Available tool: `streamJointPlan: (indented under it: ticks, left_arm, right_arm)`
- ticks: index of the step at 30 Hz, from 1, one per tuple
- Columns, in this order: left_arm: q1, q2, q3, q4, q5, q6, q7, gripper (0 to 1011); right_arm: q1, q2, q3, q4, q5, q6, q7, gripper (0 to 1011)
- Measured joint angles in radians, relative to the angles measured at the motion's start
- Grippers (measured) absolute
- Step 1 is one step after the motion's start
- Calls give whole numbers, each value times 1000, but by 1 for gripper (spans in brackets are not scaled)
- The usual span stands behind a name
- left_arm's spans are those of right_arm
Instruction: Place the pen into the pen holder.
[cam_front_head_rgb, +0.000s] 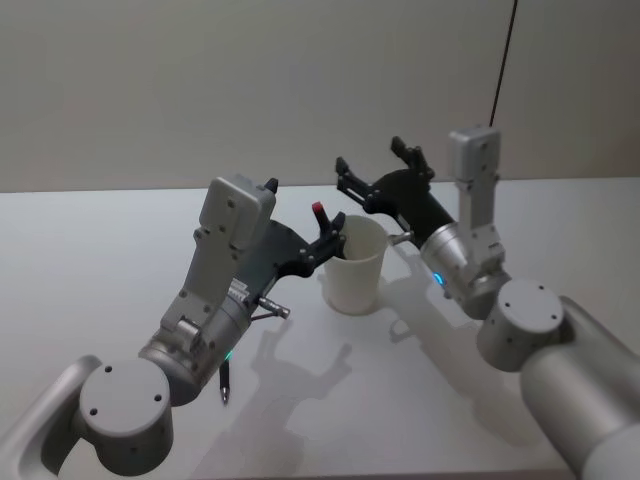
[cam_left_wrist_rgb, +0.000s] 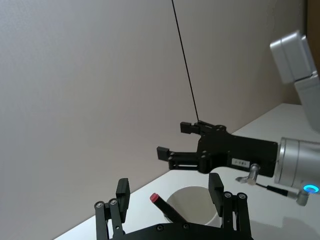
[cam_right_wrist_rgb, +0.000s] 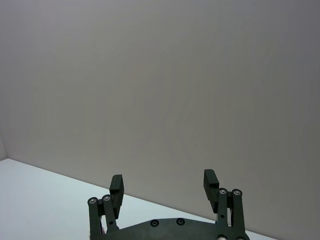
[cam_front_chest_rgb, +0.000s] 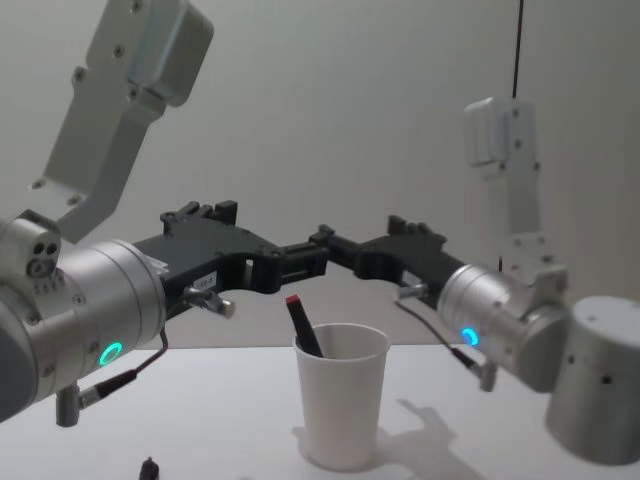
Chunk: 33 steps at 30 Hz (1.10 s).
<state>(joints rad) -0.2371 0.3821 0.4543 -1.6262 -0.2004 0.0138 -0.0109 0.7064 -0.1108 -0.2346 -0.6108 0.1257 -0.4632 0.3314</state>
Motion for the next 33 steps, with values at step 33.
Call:
streamJointPlan:
  ticks: [33]
  left_arm:
    - [0, 0, 0, 0, 0, 0, 0, 1000]
  right_arm:
    - [-372, 173, 81, -726, -143, 444, -167, 1002]
